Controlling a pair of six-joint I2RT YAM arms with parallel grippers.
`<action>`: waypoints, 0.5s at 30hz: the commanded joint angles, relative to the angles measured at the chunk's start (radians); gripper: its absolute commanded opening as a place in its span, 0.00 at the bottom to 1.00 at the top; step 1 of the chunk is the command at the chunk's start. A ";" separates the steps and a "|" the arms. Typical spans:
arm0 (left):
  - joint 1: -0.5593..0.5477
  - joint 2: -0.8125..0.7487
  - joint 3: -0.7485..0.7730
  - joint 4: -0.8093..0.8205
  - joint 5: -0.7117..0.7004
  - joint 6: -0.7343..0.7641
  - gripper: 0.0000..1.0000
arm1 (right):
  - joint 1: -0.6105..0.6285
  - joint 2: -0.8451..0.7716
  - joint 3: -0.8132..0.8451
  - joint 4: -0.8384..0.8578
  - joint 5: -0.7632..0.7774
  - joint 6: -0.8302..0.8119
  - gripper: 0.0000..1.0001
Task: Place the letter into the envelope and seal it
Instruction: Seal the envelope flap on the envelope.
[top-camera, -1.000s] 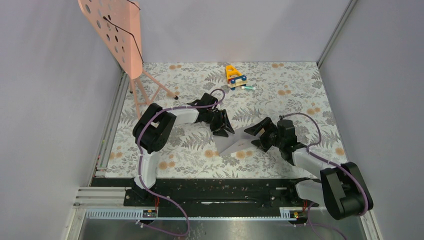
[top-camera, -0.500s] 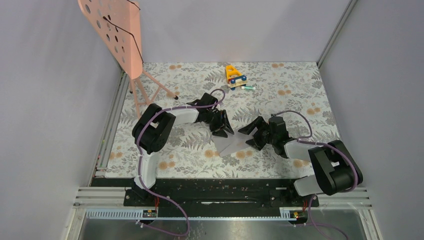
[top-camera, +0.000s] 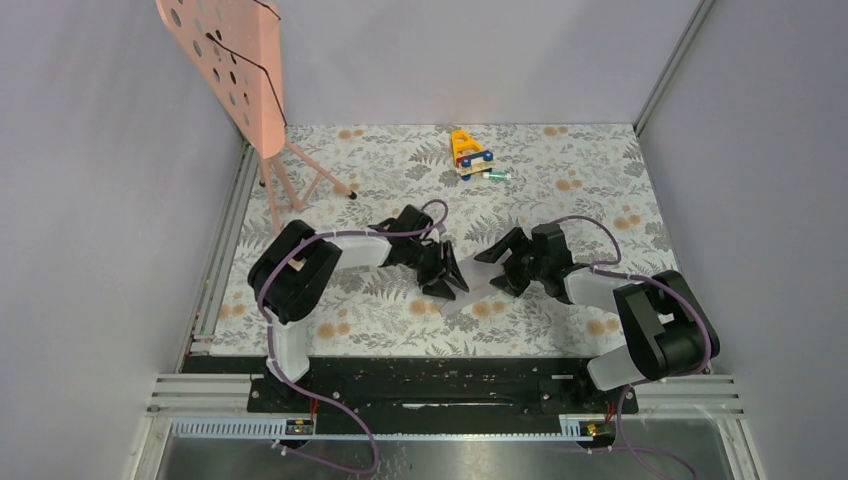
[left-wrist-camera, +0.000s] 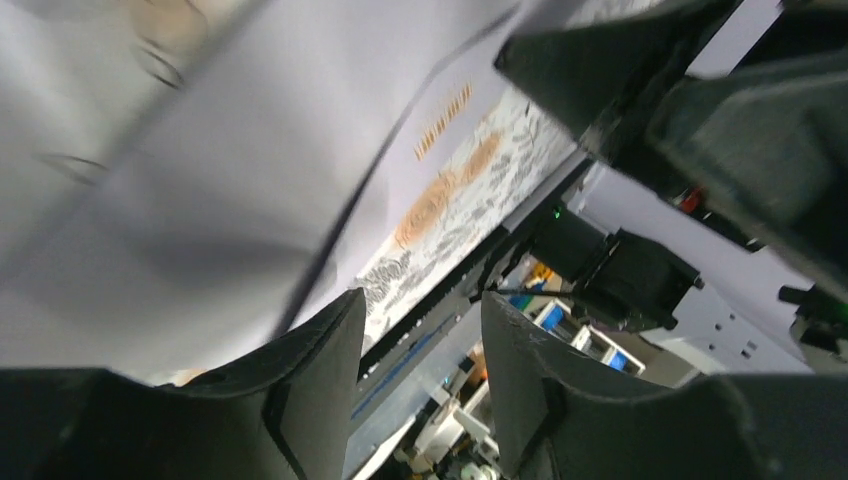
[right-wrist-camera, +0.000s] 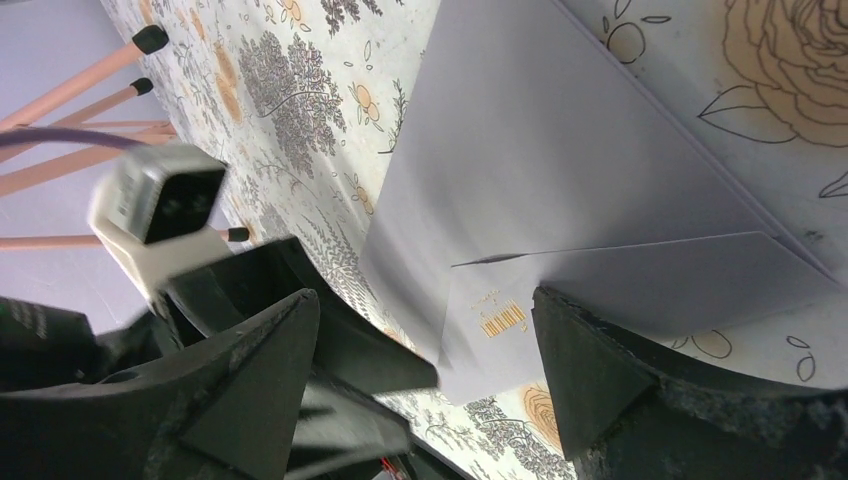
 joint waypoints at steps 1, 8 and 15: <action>-0.060 0.007 -0.016 0.139 0.096 -0.079 0.48 | 0.005 0.035 0.014 -0.071 0.064 0.018 0.86; -0.053 0.085 0.045 0.099 0.030 -0.052 0.47 | 0.005 0.046 0.009 -0.024 0.041 0.060 0.85; 0.009 0.077 -0.004 0.079 -0.073 -0.044 0.46 | 0.005 0.035 0.007 -0.031 0.030 0.060 0.77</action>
